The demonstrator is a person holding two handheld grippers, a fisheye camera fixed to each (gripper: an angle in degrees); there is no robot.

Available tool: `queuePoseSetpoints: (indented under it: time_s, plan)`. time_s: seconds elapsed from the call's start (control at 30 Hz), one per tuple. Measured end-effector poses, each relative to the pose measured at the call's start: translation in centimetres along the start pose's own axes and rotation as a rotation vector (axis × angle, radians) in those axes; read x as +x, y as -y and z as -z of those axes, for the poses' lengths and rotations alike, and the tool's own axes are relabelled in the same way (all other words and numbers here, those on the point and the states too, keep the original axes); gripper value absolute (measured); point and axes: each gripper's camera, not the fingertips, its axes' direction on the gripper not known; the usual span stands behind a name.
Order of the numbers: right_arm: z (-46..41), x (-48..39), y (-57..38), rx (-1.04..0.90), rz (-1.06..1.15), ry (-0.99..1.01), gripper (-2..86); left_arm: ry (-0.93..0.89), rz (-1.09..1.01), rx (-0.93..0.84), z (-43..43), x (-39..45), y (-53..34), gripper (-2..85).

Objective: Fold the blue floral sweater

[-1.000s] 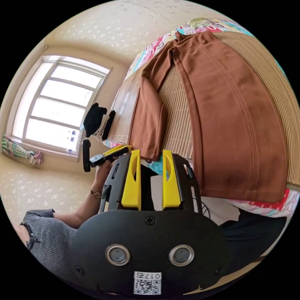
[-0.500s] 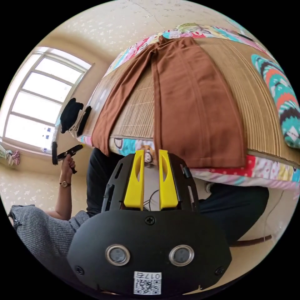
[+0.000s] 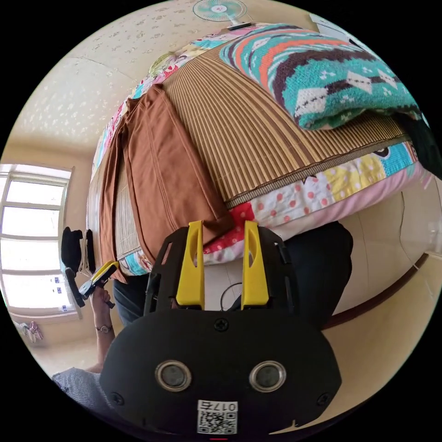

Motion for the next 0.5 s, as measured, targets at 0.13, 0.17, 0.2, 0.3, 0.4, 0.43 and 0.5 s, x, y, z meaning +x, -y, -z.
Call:
queuePoseSetpoints:
  time_s: [0.13,0.17,0.2,0.3,0.4,0.43,0.5]
  plan:
    - [1.2,0.3,-2.7,0.092,0.047,0.04,4.6,-0.075,-0.001,0.009,1.9,-0.2,-0.6,2.9]
    - [1.8,0.6,-3.2,0.111,0.061,0.072,4.5,-0.122,-0.006,0.028,3.3,-0.1,-1.0,2.0]
    - [3.3,1.3,-4.1,0.152,0.096,0.15,4.2,-0.169,-0.027,0.057,5.2,0.5,-1.5,1.9]
    - [8.6,3.4,-6.8,0.283,0.155,0.296,3.8,-0.275,-0.136,0.106,9.4,3.7,-3.0,2.2]
    - [12.6,5.4,-9.1,0.387,0.136,0.192,3.6,-0.352,-0.117,0.015,8.8,5.1,-4.1,4.1]
    - [13.6,6.4,-9.6,0.401,0.114,0.184,3.5,-0.371,-0.098,-0.008,8.5,5.0,-4.4,4.4]
    - [15.2,6.9,-10.7,0.419,0.152,0.258,3.4,-0.518,-0.018,-0.007,8.8,3.6,-6.0,5.6]
